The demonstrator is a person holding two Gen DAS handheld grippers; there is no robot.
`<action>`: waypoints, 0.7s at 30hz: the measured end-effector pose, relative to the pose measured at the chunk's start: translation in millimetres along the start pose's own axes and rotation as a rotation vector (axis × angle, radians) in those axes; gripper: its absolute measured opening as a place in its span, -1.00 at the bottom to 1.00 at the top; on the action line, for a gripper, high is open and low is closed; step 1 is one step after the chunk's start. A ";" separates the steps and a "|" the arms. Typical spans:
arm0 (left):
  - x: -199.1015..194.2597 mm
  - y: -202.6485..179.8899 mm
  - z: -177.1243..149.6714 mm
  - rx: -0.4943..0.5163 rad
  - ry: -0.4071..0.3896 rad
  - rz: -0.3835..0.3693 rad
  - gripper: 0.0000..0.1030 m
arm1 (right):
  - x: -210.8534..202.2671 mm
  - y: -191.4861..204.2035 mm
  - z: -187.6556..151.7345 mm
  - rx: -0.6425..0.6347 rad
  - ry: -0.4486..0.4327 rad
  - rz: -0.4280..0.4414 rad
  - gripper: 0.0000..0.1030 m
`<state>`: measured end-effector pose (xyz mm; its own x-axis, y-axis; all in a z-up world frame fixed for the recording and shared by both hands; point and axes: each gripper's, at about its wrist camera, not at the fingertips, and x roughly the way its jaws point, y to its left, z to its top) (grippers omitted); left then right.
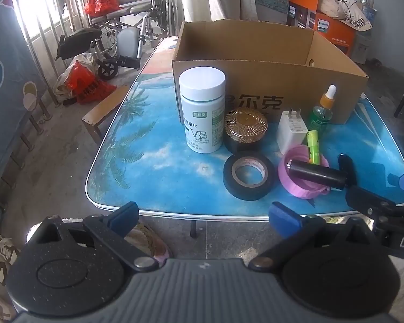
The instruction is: Organize rigid objects
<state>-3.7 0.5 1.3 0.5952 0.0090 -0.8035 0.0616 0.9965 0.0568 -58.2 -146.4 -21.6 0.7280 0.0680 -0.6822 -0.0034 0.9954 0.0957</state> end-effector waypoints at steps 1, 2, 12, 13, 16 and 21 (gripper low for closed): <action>0.7 -0.3 0.6 0.000 0.001 0.001 1.00 | 0.4 0.2 -0.1 0.001 0.001 0.001 0.98; 0.5 -0.2 0.4 0.001 0.001 0.001 1.00 | 0.7 0.5 -0.3 -0.001 0.002 0.002 0.98; 0.0 -0.2 0.2 -0.002 0.002 0.003 1.00 | -2.6 1.1 -1.9 -0.002 -0.002 0.001 0.98; -0.1 -0.2 0.3 -0.003 0.002 0.003 1.00 | -3.1 0.7 -1.8 -0.001 -0.002 0.001 0.98; -0.6 -0.1 0.1 -0.003 0.002 0.002 1.00 | -3.1 0.6 -1.8 -0.002 -0.002 0.002 0.98; -0.4 0.1 0.2 -0.004 0.002 0.003 1.00 | -3.6 0.4 -1.8 -0.001 0.000 0.001 0.98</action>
<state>-3.8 0.6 1.7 0.5940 0.0119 -0.8044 0.0571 0.9967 0.0569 -62.1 -146.1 -20.4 0.7282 0.0692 -0.6818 -0.0050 0.9954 0.0956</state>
